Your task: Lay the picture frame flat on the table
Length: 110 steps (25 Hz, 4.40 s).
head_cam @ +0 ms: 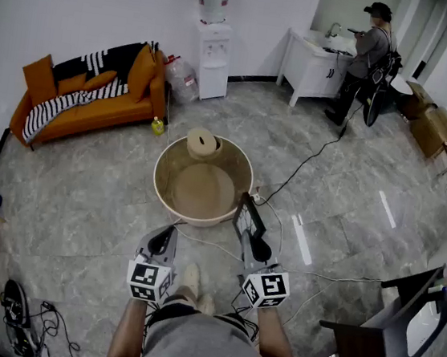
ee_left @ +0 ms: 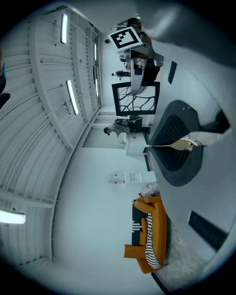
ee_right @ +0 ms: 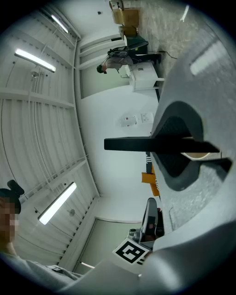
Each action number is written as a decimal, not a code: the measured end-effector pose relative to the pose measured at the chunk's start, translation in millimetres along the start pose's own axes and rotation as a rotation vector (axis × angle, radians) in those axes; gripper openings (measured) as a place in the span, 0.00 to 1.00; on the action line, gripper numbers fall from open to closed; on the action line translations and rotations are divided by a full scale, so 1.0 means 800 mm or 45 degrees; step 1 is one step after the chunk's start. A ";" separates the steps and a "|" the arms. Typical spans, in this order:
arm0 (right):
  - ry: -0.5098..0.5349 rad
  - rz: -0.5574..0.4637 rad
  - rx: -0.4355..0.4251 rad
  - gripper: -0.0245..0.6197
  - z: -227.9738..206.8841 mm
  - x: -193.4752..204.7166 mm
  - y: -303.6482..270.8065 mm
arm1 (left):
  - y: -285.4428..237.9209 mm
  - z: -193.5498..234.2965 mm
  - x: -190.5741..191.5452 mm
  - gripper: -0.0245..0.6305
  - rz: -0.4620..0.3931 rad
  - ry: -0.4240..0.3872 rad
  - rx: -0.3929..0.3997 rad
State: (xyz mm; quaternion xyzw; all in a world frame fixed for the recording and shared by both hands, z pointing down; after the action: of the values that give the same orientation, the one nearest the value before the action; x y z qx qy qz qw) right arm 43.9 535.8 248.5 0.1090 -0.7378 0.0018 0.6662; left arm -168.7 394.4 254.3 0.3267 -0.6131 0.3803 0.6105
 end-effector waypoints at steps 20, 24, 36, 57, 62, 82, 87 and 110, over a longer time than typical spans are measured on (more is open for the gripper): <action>-0.050 0.011 0.057 0.09 -0.044 0.019 -0.088 | -0.099 0.052 0.002 0.07 0.046 0.018 0.059; -0.048 0.003 0.067 0.09 -0.046 0.015 -0.138 | -0.133 0.089 -0.007 0.07 0.048 0.027 0.067; -0.021 0.020 0.098 0.09 -0.029 0.023 -0.249 | -0.207 0.193 -0.018 0.07 0.018 0.051 0.105; -0.045 0.126 -0.196 0.09 0.033 0.059 -0.401 | -0.207 0.309 -0.009 0.07 -0.022 0.101 -0.132; -0.081 0.169 -0.265 0.09 0.023 0.083 -0.438 | -0.219 0.325 0.005 0.07 0.017 0.116 -0.237; -0.226 0.515 -0.668 0.09 -0.051 0.266 -0.615 | -0.333 0.365 0.158 0.07 0.217 0.269 -0.654; -0.263 0.652 -0.729 0.09 -0.051 0.331 -0.637 | -0.337 0.376 0.212 0.07 0.292 0.322 -0.724; -0.351 0.987 -0.796 0.09 -0.062 0.598 -0.618 | -0.373 0.390 0.449 0.07 0.510 0.442 -0.744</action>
State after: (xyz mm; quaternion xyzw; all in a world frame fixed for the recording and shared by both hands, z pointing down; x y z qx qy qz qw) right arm 130.6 -15.5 653.9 -0.3775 -0.7701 0.0137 0.5140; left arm -81.6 -0.6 643.6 -0.0561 -0.6348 0.3510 0.6861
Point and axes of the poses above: the fingertips, and each gripper's own axes: y backward along the fingers, z to its left, x out of its underside, the point moved 7 cm from there along y, backward along the fingers, and after that the axes turned 11 degrees about -z, right-handed, at the moved point
